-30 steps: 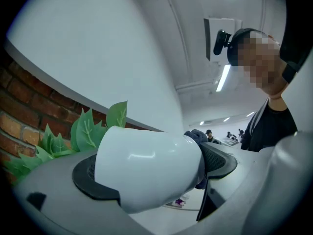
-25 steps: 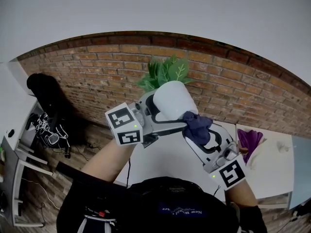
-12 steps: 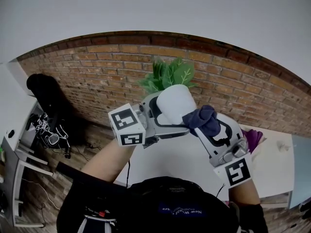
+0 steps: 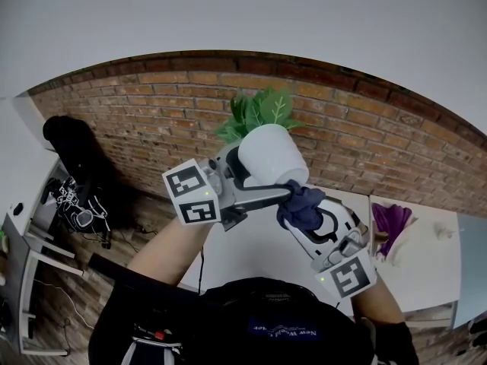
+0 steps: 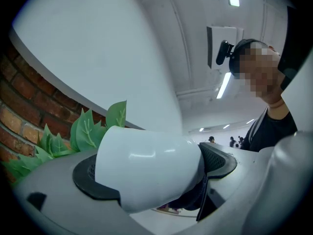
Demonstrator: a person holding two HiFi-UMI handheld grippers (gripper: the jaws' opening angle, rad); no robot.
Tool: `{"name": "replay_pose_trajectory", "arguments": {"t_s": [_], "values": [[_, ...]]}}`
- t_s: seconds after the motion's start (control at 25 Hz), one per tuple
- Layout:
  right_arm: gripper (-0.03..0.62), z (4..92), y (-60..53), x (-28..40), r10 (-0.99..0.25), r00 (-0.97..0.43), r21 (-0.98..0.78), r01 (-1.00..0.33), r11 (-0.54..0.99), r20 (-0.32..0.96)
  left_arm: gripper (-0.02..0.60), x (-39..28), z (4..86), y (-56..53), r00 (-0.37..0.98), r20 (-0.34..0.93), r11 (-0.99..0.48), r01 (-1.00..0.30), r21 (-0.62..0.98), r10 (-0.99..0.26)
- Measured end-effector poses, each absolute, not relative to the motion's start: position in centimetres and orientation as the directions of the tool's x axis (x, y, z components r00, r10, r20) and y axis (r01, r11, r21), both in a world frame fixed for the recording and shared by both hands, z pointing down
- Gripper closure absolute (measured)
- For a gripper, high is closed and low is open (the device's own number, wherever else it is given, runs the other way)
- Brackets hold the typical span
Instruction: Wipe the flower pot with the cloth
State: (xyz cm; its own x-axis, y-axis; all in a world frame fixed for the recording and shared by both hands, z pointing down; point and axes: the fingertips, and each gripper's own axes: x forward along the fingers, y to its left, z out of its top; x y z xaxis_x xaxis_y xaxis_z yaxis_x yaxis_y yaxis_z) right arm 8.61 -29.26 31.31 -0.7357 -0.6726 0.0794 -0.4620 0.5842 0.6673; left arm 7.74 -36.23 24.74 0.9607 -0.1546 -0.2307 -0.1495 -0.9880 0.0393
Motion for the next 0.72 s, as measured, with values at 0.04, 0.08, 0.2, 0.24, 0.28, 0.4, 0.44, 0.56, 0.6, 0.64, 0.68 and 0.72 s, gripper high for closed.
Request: {"name": "replay_pose_trajectory", "arguments": {"t_s": [0.04, 0.08, 0.2, 0.24, 0.28, 0.4, 0.44, 0.56, 0.6, 0.64, 0.68, 0.72], "values": [[0.465, 31.2, -28.9, 8.7, -0.66, -0.747, 0.674, -0.449, 0.587, 0.078, 0.052, 7.8, 24.8, -36.2, 0.961, -0.231, -0.988, -0.15, 0.035, -0.154], [0.464, 30.9, -28.8, 9.3, -0.659, -0.749, 0.665, -0.46, 0.588, 0.065, 0.052, 7.9, 24.9, -36.1, 0.961, -0.231, -0.988, -0.151, 0.031, -0.154], [0.465, 28.0, -29.5, 12.6, -0.717, -0.695, 0.574, -0.607, 0.549, -0.05, 0.052, 7.9, 25.4, -36.3, 0.966, -0.205, -0.987, -0.159, 0.015, -0.159], [0.465, 26.5, -29.6, 13.0, -0.726, -0.681, 0.578, -0.633, 0.515, -0.098, 0.052, 7.9, 25.6, -36.3, 0.969, -0.191, -0.987, -0.158, 0.008, -0.156], [0.465, 25.1, -29.6, 12.9, -0.726, -0.674, 0.602, -0.637, 0.481, -0.134, 0.052, 7.9, 25.7, -36.2, 0.973, -0.177, -0.988, -0.152, 0.002, -0.15], [0.464, 23.7, -30.0, 10.8, -0.726, -0.672, 0.687, -0.597, 0.415, -0.146, 0.052, 8.0, 25.9, -35.6, 0.981, -0.153, -0.992, -0.123, -0.016, -0.119], [0.465, 24.0, -30.2, 10.3, -0.731, -0.67, 0.703, -0.583, 0.408, -0.131, 0.052, 8.0, 25.9, -35.5, 0.982, -0.152, -0.993, -0.118, -0.017, -0.114], [0.465, 25.6, -30.7, 10.2, -0.744, -0.661, 0.706, -0.57, 0.419, -0.092, 0.054, 7.8, 25.4, -35.6, 0.978, -0.172, -0.993, -0.121, 0.001, -0.119], [0.464, 26.4, -30.8, 10.5, -0.749, -0.658, 0.696, -0.574, 0.432, -0.078, 0.054, 7.8, 25.2, -35.6, 0.976, -0.18, -0.992, -0.125, 0.005, -0.124], [0.465, 27.1, -30.8, 10.7, -0.754, -0.653, 0.683, -0.58, 0.444, -0.065, 0.054, 7.9, 25.2, -35.6, 0.974, -0.184, -0.991, -0.13, 0.007, -0.129], [0.464, 27.7, -30.8, 10.8, -0.758, -0.65, 0.672, -0.586, 0.453, -0.056, 0.054, 7.9, 25.2, -35.7, 0.973, -0.186, -0.991, -0.135, 0.009, -0.134], [0.465, 28.1, -30.7, 10.8, -0.758, -0.65, 0.663, -0.589, 0.461, -0.051, 0.054, 7.9, 25.2, -35.8, 0.972, -0.191, -0.99, -0.139, 0.017, -0.139]]}}
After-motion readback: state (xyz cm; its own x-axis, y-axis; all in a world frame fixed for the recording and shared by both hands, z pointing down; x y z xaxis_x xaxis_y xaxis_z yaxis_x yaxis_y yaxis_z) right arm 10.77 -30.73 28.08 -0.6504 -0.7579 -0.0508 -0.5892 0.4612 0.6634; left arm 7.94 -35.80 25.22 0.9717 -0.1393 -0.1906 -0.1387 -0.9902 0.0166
